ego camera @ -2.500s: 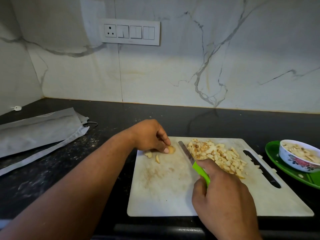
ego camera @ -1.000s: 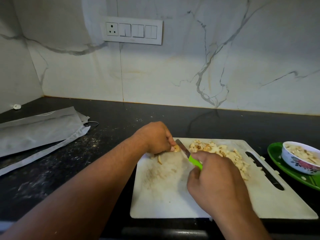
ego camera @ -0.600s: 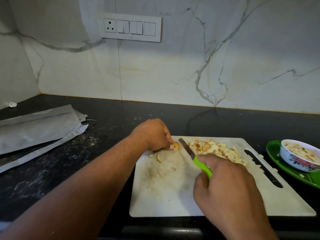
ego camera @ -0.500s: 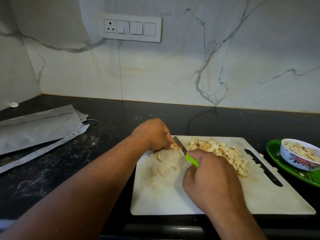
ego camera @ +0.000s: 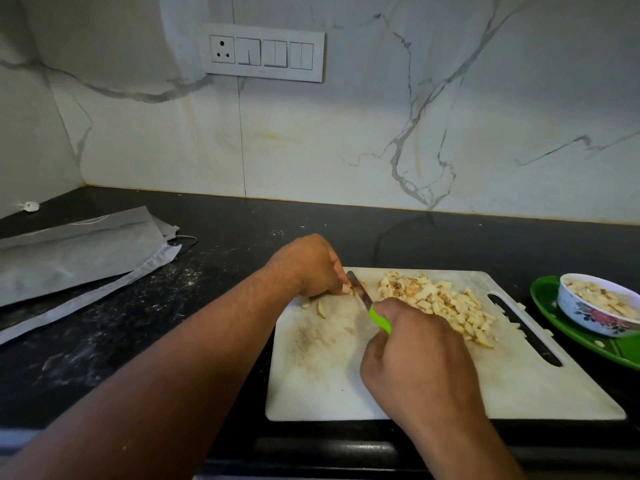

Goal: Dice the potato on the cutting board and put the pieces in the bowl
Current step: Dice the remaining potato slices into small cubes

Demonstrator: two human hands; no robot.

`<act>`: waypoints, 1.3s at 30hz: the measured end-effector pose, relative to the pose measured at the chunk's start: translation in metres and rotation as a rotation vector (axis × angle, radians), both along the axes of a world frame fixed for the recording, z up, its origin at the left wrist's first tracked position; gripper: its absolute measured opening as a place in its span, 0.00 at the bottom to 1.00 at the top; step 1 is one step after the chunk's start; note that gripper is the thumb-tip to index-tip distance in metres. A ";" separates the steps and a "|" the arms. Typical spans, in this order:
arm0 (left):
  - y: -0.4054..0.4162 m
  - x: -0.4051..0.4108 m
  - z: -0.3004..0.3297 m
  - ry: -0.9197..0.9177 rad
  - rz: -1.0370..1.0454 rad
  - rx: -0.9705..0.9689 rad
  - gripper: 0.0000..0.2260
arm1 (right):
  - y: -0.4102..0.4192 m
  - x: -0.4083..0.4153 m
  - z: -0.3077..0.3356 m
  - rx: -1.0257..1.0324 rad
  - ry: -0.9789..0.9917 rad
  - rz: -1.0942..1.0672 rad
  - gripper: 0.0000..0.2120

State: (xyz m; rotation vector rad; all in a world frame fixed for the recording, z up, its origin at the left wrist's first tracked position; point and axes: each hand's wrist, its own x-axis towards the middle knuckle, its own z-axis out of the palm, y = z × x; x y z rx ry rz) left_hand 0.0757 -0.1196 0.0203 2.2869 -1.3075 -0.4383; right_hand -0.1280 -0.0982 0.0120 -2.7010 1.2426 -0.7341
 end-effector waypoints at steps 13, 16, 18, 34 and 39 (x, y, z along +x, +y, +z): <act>-0.002 0.005 -0.003 0.028 0.013 -0.001 0.05 | 0.000 -0.009 0.005 -0.005 -0.049 0.029 0.18; -0.003 0.007 -0.005 0.043 0.014 -0.008 0.06 | -0.002 0.004 -0.002 0.013 -0.041 0.042 0.18; -0.003 0.009 -0.005 0.064 0.017 -0.010 0.06 | -0.002 0.003 -0.005 0.028 -0.053 0.056 0.18; 0.001 0.020 -0.002 -0.033 -0.221 -0.099 0.05 | -0.026 -0.052 -0.022 0.229 -0.413 0.169 0.15; -0.009 0.020 -0.002 -0.139 -0.433 0.032 0.15 | -0.029 -0.054 -0.028 0.263 -0.490 0.207 0.15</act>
